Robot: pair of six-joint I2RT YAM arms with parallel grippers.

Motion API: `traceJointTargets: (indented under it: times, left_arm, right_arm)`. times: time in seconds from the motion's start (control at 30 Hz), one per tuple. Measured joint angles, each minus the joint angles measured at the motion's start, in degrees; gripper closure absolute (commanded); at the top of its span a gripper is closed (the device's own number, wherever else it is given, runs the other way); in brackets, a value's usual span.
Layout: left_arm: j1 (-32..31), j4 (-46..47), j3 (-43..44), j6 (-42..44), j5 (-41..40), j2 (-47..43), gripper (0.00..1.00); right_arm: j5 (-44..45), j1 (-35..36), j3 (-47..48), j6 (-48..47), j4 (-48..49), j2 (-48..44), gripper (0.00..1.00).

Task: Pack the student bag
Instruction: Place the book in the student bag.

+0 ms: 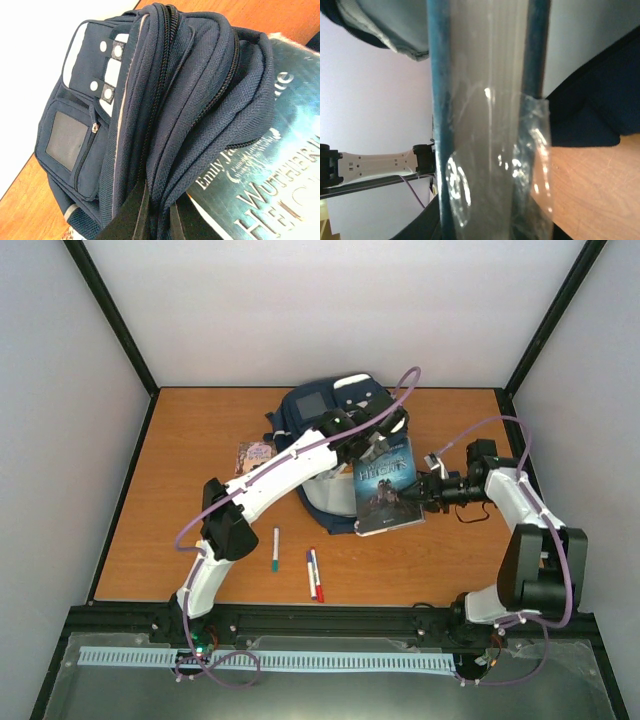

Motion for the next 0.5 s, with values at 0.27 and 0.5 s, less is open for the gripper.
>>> traceJointTargets:
  times: [0.27,0.5]
  left_arm:
    - [0.2,0.0,0.0,0.0,1.3,-1.2,0.99]
    - [0.3,0.0,0.0,-0.1,1.3,-1.7,0.99]
  right_arm:
    - [-0.4,0.3,2.8,-2.2,0.0,6.0,0.97]
    - [-1.9,0.5,3.1,-3.3,0.7,6.3,0.97]
